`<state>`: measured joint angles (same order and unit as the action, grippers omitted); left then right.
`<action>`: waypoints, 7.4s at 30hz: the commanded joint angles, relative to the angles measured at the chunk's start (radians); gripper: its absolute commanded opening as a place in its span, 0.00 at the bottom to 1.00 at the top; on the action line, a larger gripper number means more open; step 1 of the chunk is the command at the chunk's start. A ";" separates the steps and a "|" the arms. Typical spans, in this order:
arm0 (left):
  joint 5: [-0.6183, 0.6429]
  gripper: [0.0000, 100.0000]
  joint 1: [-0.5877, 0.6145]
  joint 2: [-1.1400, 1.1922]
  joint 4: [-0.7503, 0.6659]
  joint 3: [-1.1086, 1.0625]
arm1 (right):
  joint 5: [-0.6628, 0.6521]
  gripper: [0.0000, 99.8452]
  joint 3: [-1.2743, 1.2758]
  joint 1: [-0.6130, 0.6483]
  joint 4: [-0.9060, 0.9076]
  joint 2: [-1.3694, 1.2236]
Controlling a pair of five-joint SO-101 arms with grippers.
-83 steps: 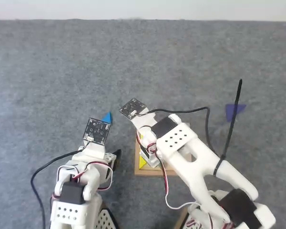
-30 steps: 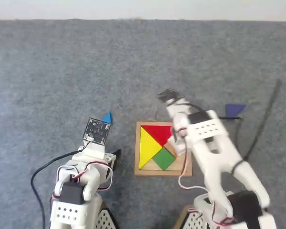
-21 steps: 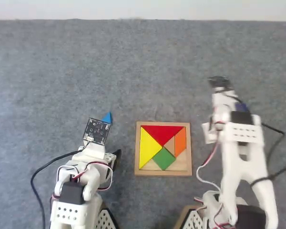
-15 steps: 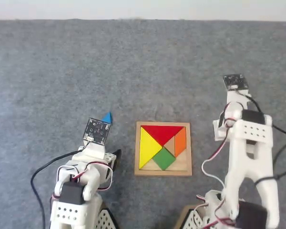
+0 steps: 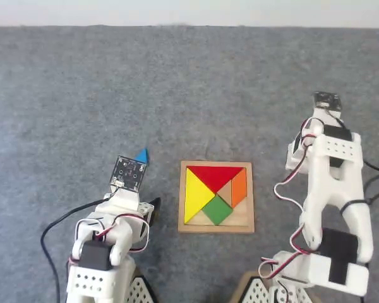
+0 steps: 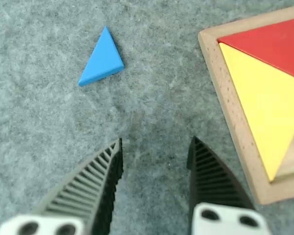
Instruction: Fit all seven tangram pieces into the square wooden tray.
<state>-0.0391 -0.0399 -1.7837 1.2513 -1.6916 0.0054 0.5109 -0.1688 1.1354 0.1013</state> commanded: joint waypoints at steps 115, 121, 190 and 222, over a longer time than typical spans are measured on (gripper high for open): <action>-0.002 0.21 -0.005 -0.008 -0.005 0.007 | -1.930 0.24 -0.796 -0.136 0.377 -0.740; -0.002 0.21 -0.005 -0.008 -0.005 0.007 | -1.872 0.24 -0.790 -0.168 0.384 -0.742; -0.002 0.21 -0.005 -0.008 -0.005 0.007 | -1.738 0.28 -0.252 0.024 0.249 -0.142; -0.002 0.21 -0.005 -0.008 -0.005 0.007 | -1.959 0.15 -0.025 -0.015 -0.137 -0.289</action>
<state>-0.0391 -0.0399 -1.7837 1.2513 -1.6916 -1.9479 0.5094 -0.1749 0.9375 -0.1718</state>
